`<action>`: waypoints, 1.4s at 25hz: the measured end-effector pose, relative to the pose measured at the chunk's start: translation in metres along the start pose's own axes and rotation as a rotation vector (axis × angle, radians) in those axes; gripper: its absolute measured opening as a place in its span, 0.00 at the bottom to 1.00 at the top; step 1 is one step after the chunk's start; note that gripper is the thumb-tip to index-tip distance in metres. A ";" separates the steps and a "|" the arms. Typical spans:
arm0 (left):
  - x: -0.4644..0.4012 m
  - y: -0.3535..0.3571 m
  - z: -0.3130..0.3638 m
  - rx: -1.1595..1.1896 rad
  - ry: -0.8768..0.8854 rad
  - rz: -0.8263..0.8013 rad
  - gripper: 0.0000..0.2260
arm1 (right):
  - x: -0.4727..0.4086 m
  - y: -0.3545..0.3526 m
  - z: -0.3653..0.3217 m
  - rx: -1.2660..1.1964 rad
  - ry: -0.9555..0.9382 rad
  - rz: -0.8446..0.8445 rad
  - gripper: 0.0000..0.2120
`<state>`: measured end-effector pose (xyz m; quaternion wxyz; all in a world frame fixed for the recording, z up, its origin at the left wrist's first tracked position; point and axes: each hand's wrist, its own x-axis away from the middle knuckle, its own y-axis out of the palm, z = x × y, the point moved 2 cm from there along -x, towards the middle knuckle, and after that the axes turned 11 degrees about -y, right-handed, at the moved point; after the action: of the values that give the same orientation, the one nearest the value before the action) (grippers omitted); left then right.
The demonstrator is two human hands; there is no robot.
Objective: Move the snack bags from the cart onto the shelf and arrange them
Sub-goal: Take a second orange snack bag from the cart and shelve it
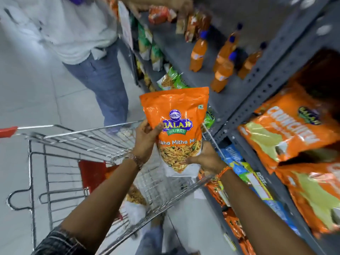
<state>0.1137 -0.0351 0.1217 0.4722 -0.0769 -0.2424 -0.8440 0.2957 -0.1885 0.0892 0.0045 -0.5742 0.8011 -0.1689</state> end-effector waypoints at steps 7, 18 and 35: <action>0.044 0.130 0.115 -0.082 0.281 -0.269 0.21 | 0.067 -0.065 -0.118 -0.004 -0.288 0.282 0.31; 0.150 0.320 0.238 0.015 0.336 -0.676 0.18 | 0.233 -0.165 -0.269 0.147 -0.576 0.869 0.41; 0.217 0.565 0.207 -0.083 0.210 -1.041 0.10 | 0.365 -0.335 -0.268 0.068 -0.595 1.216 0.40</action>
<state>0.4466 -0.3468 0.5701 0.0094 0.1198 -0.1665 -0.9787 0.4251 -0.5482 0.5028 0.3372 -0.0430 0.9404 0.0039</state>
